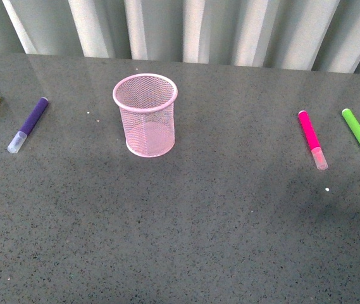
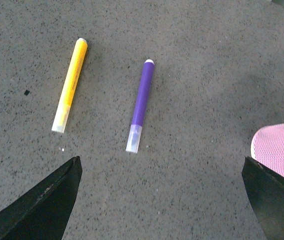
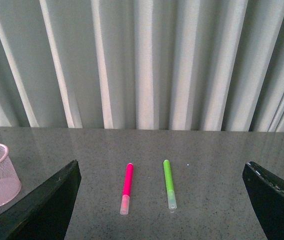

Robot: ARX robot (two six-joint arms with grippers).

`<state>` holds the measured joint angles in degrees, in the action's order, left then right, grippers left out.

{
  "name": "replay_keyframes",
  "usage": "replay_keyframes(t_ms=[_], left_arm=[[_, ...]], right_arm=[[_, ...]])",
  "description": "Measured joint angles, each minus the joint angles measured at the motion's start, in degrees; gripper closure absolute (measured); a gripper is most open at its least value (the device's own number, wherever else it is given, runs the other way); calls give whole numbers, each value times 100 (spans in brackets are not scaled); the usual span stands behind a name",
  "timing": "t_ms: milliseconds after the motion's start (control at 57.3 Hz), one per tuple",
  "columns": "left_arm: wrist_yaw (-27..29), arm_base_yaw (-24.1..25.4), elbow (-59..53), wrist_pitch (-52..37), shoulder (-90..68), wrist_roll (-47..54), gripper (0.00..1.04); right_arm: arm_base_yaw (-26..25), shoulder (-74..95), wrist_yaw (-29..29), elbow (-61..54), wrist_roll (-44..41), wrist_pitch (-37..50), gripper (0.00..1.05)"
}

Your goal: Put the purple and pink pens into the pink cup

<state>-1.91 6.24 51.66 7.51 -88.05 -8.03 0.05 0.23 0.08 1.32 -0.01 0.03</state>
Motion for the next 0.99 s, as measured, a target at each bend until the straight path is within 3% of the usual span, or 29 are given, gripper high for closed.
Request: replay_keyframes(t_ms=[227, 541, 994], left_arm=[[184, -127, 616, -367, -916, 186, 7], [-70, -459, 645, -813, -1578, 664, 7], [118, -522, 1504, -647, -2581, 962, 7]], right_arm=[[0, 0, 0, 0, 0, 0, 7], [0, 0, 0, 0, 0, 0, 7], [0, 0, 0, 0, 0, 0, 7]])
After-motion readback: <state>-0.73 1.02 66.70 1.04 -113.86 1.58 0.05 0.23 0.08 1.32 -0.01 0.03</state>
